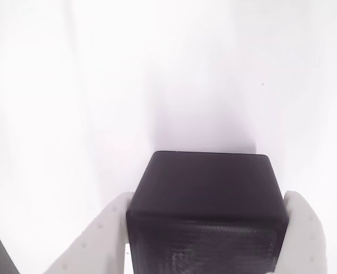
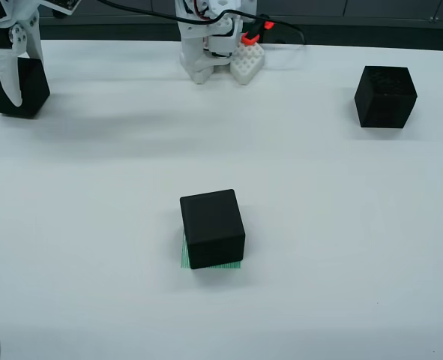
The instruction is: Stack 3 Blocks on the chosen place.
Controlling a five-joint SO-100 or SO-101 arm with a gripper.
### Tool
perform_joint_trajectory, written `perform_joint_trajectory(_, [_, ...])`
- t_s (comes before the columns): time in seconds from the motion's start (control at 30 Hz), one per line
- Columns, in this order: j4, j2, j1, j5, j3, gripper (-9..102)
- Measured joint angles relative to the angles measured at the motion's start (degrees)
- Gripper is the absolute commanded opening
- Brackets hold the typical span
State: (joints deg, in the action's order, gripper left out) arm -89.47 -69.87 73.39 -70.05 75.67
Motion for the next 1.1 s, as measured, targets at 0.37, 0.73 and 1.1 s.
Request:
perform_joint_trajectory(0.37, [-0.09, -10.81, -4.13, -0.53, 0.00, 20])
perform_joint_trajectory(0.73, [-0.70, -28.92, -21.62, 7.56, 0.26, 20])
perform_joint_trajectory(1.1, [-0.79, -31.46, -43.15, 27.60, 2.55, 20])
